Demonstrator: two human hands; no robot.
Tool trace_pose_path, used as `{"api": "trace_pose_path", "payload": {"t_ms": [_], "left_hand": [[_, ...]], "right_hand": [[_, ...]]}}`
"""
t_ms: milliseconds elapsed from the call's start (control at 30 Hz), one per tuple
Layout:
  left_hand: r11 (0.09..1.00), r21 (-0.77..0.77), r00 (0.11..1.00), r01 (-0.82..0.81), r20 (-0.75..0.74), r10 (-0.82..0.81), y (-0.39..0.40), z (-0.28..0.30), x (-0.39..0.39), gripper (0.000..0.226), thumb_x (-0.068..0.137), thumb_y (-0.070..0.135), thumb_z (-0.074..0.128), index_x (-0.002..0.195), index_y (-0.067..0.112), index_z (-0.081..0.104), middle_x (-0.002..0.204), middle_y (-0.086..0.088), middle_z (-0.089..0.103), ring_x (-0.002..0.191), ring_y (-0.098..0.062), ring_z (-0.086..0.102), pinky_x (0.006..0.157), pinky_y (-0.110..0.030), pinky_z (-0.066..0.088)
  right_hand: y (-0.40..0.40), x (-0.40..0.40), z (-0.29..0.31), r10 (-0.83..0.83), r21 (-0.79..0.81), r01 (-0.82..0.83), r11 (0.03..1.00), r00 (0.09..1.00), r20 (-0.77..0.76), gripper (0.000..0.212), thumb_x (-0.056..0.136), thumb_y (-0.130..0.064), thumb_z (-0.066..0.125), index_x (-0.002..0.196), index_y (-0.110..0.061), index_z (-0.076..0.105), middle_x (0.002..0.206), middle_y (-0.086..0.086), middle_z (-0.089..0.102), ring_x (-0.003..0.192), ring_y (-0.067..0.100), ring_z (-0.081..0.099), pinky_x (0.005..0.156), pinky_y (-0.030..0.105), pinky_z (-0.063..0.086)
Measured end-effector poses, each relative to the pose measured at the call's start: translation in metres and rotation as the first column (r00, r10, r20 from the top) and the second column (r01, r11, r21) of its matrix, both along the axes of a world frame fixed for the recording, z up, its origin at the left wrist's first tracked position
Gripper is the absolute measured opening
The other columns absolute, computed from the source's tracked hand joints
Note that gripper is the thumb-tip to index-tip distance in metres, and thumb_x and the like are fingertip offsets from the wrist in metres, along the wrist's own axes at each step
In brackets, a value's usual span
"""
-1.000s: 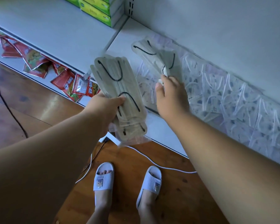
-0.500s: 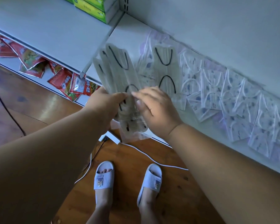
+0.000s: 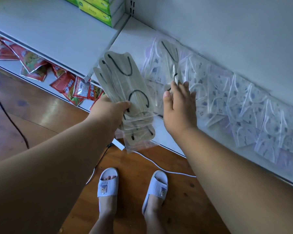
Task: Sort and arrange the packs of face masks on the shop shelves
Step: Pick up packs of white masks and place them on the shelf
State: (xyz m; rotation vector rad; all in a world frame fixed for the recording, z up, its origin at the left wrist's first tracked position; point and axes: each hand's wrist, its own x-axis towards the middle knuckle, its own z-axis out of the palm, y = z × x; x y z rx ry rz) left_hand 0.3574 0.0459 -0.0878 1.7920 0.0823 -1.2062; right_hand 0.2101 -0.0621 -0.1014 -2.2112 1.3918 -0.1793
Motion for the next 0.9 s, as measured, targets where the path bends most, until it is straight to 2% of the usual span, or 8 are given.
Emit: {"api": "trace_pose_path", "payload": {"t_ms": [100, 200, 367, 467, 533, 633, 733, 900], "left_hand": [[1.0, -0.023, 1.0, 0.013, -0.028, -0.013, 0.001, 0.012, -0.005, 0.018, 0.09, 0.011, 0.07, 0.107, 0.017, 0.068, 0.094, -0.009, 0.076, 0.082, -0.03, 0.075, 0.076, -0.048, 0.062], [0.998, -0.061, 0.997, 0.011, -0.076, -0.016, 0.005, 0.031, -0.011, 0.011, 0.089, 0.009, 0.065, 0.098, 0.015, 0.07, 0.087, -0.011, 0.075, 0.085, -0.035, 0.072, 0.078, -0.043, 0.06], [0.984, -0.107, 0.965, 0.14, -0.21, -0.16, 0.028, 0.055, -0.018, 0.066, 0.08, 0.074, 0.058, 0.116, 0.02, 0.066, 0.106, 0.0, 0.074, 0.098, -0.02, 0.071, 0.092, -0.043, 0.054], [0.98, -0.154, 0.974, 0.129, -0.165, -0.154, 0.043, 0.049, -0.027, 0.033, 0.092, 0.032, 0.068, 0.118, 0.013, 0.065, 0.103, -0.013, 0.076, 0.095, -0.031, 0.073, 0.093, -0.053, 0.056], [0.983, -0.154, 0.981, 0.102, -0.15, -0.125, 0.054, 0.044, -0.032, 0.016, 0.095, 0.006, 0.062, 0.11, 0.007, 0.067, 0.086, -0.013, 0.076, 0.077, -0.027, 0.075, 0.076, -0.044, 0.062], [0.972, -0.194, 0.973, 0.131, -0.163, -0.164, 0.077, 0.044, -0.038, 0.014, 0.091, -0.003, 0.062, 0.101, 0.006, 0.067, 0.077, -0.011, 0.075, 0.068, -0.024, 0.074, 0.062, -0.035, 0.061], [0.946, -0.246, 0.95, 0.213, -0.175, -0.26, 0.1, 0.048, -0.052, 0.028, 0.081, 0.0, 0.072, 0.108, 0.001, 0.067, 0.09, -0.02, 0.075, 0.082, -0.034, 0.073, 0.076, -0.043, 0.06], [0.976, -0.195, 0.943, 0.092, -0.297, -0.148, 0.131, 0.066, -0.082, 0.047, 0.083, 0.045, 0.07, 0.115, 0.012, 0.069, 0.111, -0.018, 0.073, 0.101, -0.038, 0.069, 0.095, -0.056, 0.051]], "right_hand": [[0.033, -0.003, 0.021, 0.006, -0.011, -0.003, 1.0, 0.963, 0.271, 0.055, 0.1, -0.038, 0.034, 0.138, -0.005, 0.055, 0.146, 0.012, 0.05, 0.146, 0.03, 0.03, 0.121, 0.053, 0.018], [0.071, -0.007, 0.031, 0.119, -0.016, -0.121, 0.993, 0.931, 0.345, 0.047, 0.1, -0.034, 0.037, 0.127, -0.008, 0.065, 0.132, 0.009, 0.062, 0.14, 0.032, 0.041, 0.111, 0.058, 0.034], [0.1, -0.015, 0.041, 0.089, -0.061, -0.073, 0.995, 0.94, 0.328, 0.041, 0.099, -0.034, 0.039, 0.109, -0.011, 0.071, 0.109, 0.004, 0.065, 0.11, 0.025, 0.058, 0.093, 0.046, 0.048], [0.115, -0.016, 0.043, 0.027, -0.037, -0.014, 0.999, 0.919, 0.393, 0.034, 0.096, -0.032, 0.046, 0.104, -0.011, 0.071, 0.105, 0.005, 0.063, 0.104, 0.025, 0.058, 0.092, 0.04, 0.048], [0.123, -0.018, 0.048, -0.191, 0.12, 0.154, 0.981, 0.886, 0.423, 0.029, 0.093, -0.038, 0.055, 0.109, -0.016, 0.065, 0.11, 0.001, 0.062, 0.107, 0.02, 0.057, 0.093, 0.031, 0.046], [0.127, -0.028, 0.053, -0.624, 0.589, 0.403, 0.701, 0.747, 0.23, 0.045, 0.079, -0.049, 0.075, 0.111, -0.025, 0.055, 0.112, -0.004, 0.065, 0.104, 0.016, 0.064, 0.089, 0.035, 0.052], [0.136, -0.045, 0.058, -0.832, 0.921, 0.218, 0.324, 0.529, 0.168, 0.038, 0.082, -0.027, 0.079, 0.113, -0.01, 0.064, 0.102, 0.012, 0.075, 0.093, 0.03, 0.072, 0.086, 0.055, 0.057], [0.16, -0.077, 0.078, -0.877, 0.953, 0.169, 0.252, 0.457, 0.151, 0.011, 0.087, -0.012, 0.071, 0.098, -0.009, 0.073, 0.093, 0.014, 0.076, 0.083, 0.029, 0.074, 0.074, 0.042, 0.06]]}}
